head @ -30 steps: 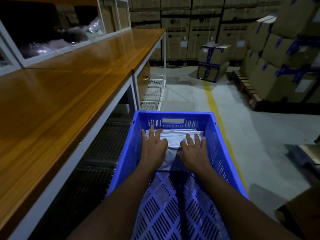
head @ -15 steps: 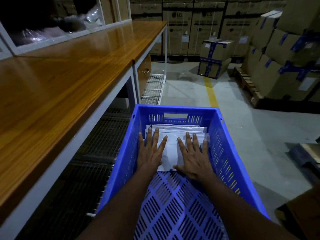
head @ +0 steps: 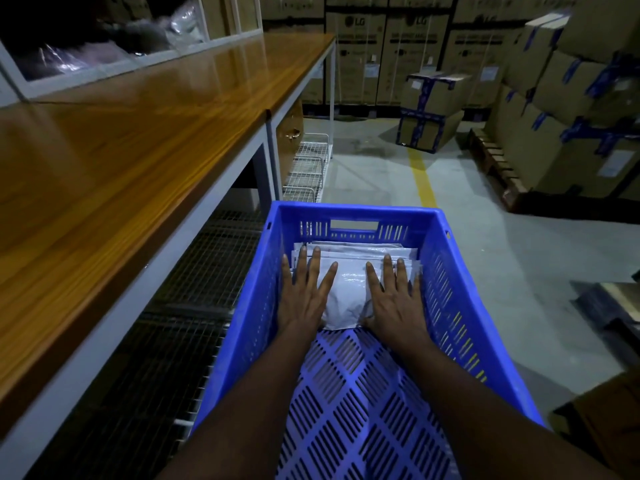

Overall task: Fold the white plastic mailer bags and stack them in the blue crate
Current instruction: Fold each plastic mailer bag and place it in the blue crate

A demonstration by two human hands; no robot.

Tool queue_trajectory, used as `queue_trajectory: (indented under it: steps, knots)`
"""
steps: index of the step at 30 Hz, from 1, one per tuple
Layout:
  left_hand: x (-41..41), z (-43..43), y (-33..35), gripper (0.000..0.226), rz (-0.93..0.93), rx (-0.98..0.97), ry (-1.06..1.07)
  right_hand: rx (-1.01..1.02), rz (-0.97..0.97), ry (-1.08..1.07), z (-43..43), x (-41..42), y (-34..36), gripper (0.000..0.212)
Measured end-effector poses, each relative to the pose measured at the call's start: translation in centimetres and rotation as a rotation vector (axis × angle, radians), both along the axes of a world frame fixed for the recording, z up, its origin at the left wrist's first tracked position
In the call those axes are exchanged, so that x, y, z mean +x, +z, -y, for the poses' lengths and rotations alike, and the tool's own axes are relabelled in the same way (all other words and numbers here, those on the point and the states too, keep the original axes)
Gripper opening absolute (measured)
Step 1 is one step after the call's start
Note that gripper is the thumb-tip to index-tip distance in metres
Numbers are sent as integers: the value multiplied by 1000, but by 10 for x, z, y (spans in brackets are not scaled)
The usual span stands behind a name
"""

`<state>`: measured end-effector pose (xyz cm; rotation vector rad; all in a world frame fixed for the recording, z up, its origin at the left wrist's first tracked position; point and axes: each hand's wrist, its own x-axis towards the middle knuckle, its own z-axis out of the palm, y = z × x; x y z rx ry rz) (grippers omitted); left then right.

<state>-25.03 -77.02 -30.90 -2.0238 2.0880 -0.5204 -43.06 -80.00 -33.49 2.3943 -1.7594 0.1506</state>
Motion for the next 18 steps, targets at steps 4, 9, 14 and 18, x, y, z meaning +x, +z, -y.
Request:
queue_trajectory:
  steps: [4, 9, 14, 18]
  knots:
    - [-1, -15, 16, 118, 34, 25, 33, 17, -38, -15, -11, 1, 16, 107]
    - [-3, -42, 66, 104, 64, -1, 5, 5, -12, -12, -31, 6, 52, 104]
    - [2, -80, 140, 99, -5, -127, 13, -162, 112, 65, -60, 24, 119, 70]
    - [15, -129, 214, 93, -47, -227, 54, -251, 220, 112, -97, 49, 199, 62]
